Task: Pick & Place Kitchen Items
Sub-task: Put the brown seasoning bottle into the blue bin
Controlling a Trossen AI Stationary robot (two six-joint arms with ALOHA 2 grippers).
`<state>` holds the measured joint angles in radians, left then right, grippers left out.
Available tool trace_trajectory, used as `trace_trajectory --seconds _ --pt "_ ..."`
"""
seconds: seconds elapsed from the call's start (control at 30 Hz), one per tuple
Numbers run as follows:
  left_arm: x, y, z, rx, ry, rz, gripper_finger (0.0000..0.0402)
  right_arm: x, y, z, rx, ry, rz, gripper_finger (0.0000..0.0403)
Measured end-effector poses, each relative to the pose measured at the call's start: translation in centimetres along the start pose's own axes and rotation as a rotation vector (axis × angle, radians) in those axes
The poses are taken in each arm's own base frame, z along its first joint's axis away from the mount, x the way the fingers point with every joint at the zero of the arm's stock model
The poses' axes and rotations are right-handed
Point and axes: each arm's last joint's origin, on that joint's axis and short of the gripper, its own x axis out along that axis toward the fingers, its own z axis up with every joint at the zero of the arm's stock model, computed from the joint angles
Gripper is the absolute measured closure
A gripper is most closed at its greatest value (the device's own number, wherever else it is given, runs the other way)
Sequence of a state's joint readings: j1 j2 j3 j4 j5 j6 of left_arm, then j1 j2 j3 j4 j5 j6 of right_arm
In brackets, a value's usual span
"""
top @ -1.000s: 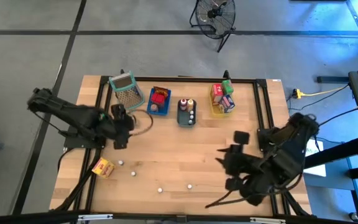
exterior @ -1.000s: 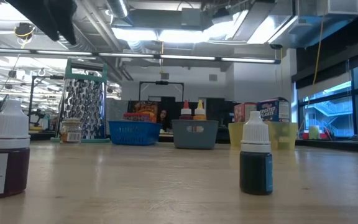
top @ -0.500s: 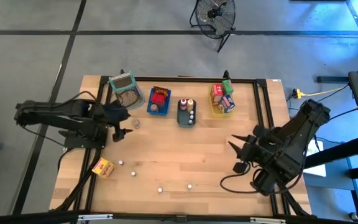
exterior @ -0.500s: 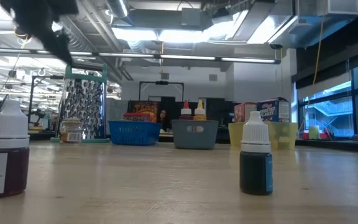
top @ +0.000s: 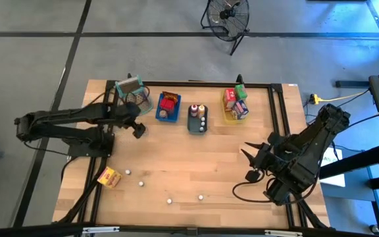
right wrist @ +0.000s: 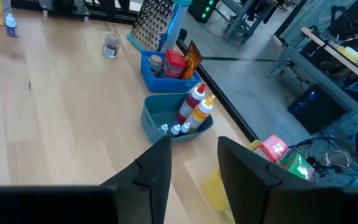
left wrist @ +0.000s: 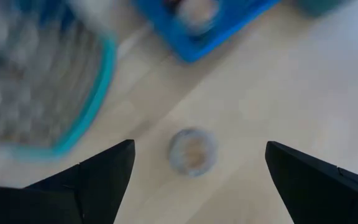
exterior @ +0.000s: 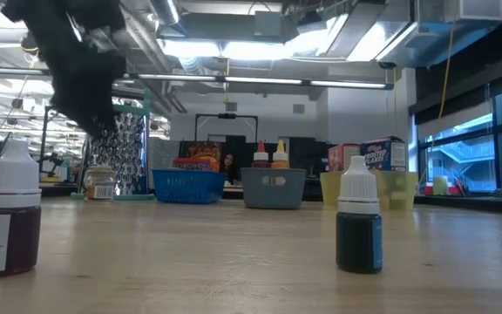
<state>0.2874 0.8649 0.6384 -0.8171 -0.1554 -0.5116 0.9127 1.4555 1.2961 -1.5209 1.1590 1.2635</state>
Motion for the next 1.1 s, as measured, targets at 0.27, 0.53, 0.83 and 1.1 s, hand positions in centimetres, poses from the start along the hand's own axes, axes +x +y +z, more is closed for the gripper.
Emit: trace_trajectory --seconds 0.27,0.53,0.83,1.1 --pt "2.8 0.6 -0.5 -0.098 0.145 0.050 0.0045 0.0 0.1 0.0 0.000 0.005 0.009 0.0270" --pt "4.1 0.2 -0.1 -0.120 0.164 0.058 0.0045 0.0 0.2 0.1 0.005 0.005 0.010 0.0270" --pt "6.0 -0.2 0.0 -0.122 0.220 0.087 0.0045 0.0 0.2 0.1 0.009 0.005 0.012 0.0270" --pt "7.6 -0.6 0.2 -0.098 0.246 0.076 0.0045 0.0 0.2 0.1 0.010 0.006 0.012 0.0270"
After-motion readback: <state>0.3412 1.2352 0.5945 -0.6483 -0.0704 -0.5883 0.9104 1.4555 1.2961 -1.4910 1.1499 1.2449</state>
